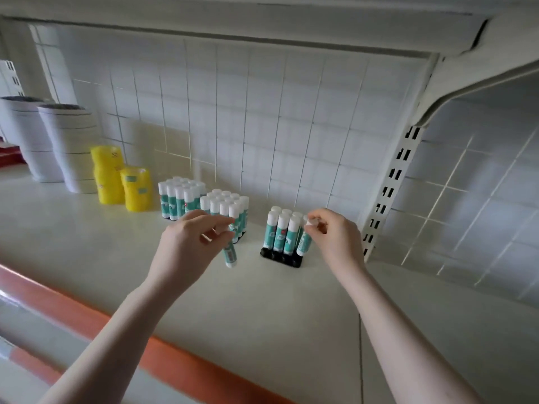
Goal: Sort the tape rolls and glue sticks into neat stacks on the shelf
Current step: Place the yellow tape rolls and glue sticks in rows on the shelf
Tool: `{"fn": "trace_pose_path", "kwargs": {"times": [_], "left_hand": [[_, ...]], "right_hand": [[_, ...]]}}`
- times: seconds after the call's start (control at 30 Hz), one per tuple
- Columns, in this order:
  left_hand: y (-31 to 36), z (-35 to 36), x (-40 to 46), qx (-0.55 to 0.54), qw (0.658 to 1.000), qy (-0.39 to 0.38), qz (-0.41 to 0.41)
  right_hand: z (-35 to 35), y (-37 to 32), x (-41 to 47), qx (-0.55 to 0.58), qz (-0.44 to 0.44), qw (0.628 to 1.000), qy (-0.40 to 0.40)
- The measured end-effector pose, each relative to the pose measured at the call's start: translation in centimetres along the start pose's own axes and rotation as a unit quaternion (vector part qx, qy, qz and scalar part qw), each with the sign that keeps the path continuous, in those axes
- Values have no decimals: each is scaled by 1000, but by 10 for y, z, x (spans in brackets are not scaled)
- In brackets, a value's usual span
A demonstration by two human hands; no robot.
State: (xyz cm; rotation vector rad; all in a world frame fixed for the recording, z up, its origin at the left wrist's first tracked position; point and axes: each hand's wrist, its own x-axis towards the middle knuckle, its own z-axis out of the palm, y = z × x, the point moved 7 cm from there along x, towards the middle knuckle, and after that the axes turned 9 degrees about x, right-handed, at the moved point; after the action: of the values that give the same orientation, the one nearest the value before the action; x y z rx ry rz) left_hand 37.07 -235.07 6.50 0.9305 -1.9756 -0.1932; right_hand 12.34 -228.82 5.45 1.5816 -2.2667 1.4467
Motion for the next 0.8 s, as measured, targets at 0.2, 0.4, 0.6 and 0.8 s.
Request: {"fn": "trace_pose_path", "kwargs": {"times": [0.2,0.4,0.6,0.8], "left_hand": [[-5,10,10,-26,999,-27,25],[-11,14,13,-39,998,-39,36],[-8,21,15,-50,997,-45,43],[-3,26,18,-43,996,-57,44]], "right_hand": [[5,6,-4,14,8,1000,22],[10,1,-2,-7,-4,999,31],[22,11,-3,8,-13,999,28],[21,5,-17,-33,-94,995,29]]}}
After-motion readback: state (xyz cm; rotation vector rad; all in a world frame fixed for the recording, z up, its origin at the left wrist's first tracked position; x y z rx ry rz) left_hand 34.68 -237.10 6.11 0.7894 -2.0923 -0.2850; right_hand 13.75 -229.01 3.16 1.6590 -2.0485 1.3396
